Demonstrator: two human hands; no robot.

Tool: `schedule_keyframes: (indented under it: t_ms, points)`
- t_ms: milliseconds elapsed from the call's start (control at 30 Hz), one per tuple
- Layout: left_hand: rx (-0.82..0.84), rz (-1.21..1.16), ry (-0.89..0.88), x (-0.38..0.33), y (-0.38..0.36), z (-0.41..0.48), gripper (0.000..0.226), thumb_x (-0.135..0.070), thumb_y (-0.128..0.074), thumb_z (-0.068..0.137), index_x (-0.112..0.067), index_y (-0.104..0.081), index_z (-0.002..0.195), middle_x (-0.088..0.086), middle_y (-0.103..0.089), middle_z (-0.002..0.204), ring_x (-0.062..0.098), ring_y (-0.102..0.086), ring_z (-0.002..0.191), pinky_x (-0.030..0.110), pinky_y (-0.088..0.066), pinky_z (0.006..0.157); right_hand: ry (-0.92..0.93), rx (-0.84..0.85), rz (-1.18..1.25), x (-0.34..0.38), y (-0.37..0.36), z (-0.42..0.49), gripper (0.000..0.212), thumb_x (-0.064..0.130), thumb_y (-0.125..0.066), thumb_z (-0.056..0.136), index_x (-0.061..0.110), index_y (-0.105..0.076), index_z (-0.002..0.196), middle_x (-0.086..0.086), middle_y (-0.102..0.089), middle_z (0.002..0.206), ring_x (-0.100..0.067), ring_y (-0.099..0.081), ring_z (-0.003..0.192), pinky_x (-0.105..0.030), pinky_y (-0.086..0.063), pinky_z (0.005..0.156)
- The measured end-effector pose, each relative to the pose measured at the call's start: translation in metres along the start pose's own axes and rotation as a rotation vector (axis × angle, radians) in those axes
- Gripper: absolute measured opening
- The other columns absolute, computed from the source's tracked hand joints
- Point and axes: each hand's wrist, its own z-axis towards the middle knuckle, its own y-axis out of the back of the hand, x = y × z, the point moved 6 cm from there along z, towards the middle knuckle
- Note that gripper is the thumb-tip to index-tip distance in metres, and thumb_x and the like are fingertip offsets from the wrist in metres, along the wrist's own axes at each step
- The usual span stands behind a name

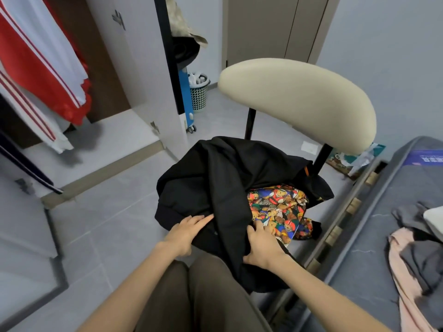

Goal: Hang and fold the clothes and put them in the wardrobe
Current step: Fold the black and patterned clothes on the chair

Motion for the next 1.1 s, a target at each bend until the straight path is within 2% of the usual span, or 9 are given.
schedule_keyframes:
  t_ms: [133,267,400,667,767,833,900,967,1100]
  points:
    - [-0.045,0.153,0.036,0.008,-0.007,0.009,0.112,-0.016,-0.077,0.076,-0.034,0.002,0.153,-0.006,-0.009,0.159,0.023,-0.016,0.144,0.041,-0.021,0.118,0.095,-0.072,-0.083,0.005,0.007,0.007,0.037,0.013,-0.057,0.086,0.005,-0.052,0.121,-0.014,-0.046,0.127,-0.032,-0.045,0.12,-0.034,-0.039,0.095]
    - [-0.169,0.3,0.045,0.008,-0.01,0.019,0.091,-0.03,-0.068,0.082,-0.032,-0.01,0.153,-0.003,-0.019,0.154,0.026,-0.027,0.134,0.046,-0.013,0.119,0.115,-0.07,-0.075,0.004,0.012,0.011,0.029,0.001,-0.051,0.083,0.002,-0.055,0.112,-0.017,-0.056,0.118,-0.034,-0.052,0.112,-0.034,-0.043,0.088]
    - [-0.324,0.318,0.039,0.005,-0.002,0.023,0.063,-0.026,-0.05,0.09,-0.029,-0.026,0.148,-0.003,-0.036,0.144,0.023,-0.036,0.127,0.046,-0.013,0.118,0.103,-0.059,0.144,-0.009,0.029,0.01,0.028,-0.001,-0.046,0.084,0.002,-0.049,0.112,-0.021,-0.061,0.109,-0.038,-0.058,0.101,-0.036,-0.045,0.075]
    - [-0.299,0.195,-0.033,-0.01,0.03,0.026,0.039,-0.026,-0.044,0.095,-0.017,-0.048,0.133,0.002,-0.053,0.121,0.021,-0.044,0.119,0.036,-0.014,0.118,0.158,-0.233,0.488,-0.024,0.09,-0.014,0.014,0.007,-0.053,0.092,0.005,-0.06,0.104,-0.009,-0.067,0.105,-0.026,-0.061,0.101,-0.029,-0.042,0.082]
    - [-0.357,0.065,-0.09,-0.012,0.059,0.01,0.021,-0.024,-0.046,0.092,-0.014,-0.058,0.105,-0.001,-0.05,0.094,0.019,-0.048,0.094,0.033,-0.025,0.111,0.163,-0.218,0.601,-0.028,0.108,-0.031,0.02,0.01,-0.056,0.094,0.005,-0.061,0.112,-0.005,-0.066,0.113,-0.019,-0.06,0.108,-0.035,-0.044,0.098]
    - [-0.352,-0.029,-0.128,-0.014,0.074,-0.007,0.013,-0.025,-0.047,0.089,-0.016,-0.055,0.083,-0.005,-0.046,0.079,0.015,-0.045,0.078,0.024,-0.028,0.105,0.201,-0.164,0.701,-0.025,0.114,-0.047,0.02,0.012,-0.059,0.094,0.005,-0.062,0.112,-0.005,-0.067,0.113,-0.017,-0.062,0.109,-0.039,-0.046,0.1]
    - [-0.291,-0.093,-0.131,-0.017,0.082,-0.028,0.02,-0.028,-0.049,0.084,-0.018,-0.047,0.067,-0.004,-0.048,0.069,0.016,-0.047,0.069,0.017,-0.037,0.076,0.231,-0.071,0.787,-0.018,0.116,-0.064,0.019,0.012,-0.06,0.093,0.007,-0.063,0.111,-0.006,-0.069,0.111,-0.019,-0.064,0.107,-0.039,-0.049,0.099]
    - [-0.2,-0.127,-0.105,-0.02,0.081,-0.047,0.022,-0.031,-0.051,0.077,-0.018,-0.043,0.061,-0.002,-0.049,0.061,0.018,-0.047,0.059,0.027,-0.033,0.054,0.233,0.051,0.841,-0.011,0.112,-0.079,0.019,0.01,-0.059,0.093,0.007,-0.063,0.111,-0.008,-0.069,0.112,-0.023,-0.065,0.107,-0.039,-0.051,0.097]
    - [0.062,-0.189,-0.04,-0.023,0.054,-0.078,0.018,-0.033,-0.058,0.071,-0.021,-0.048,0.062,-0.009,-0.048,0.058,0.014,-0.045,0.056,0.029,-0.033,0.054,0.262,0.241,0.745,0.005,0.098,-0.101,0.021,0.002,-0.052,0.092,0.004,-0.062,0.109,-0.005,-0.071,0.11,-0.015,-0.067,0.099,-0.027,-0.054,0.082]
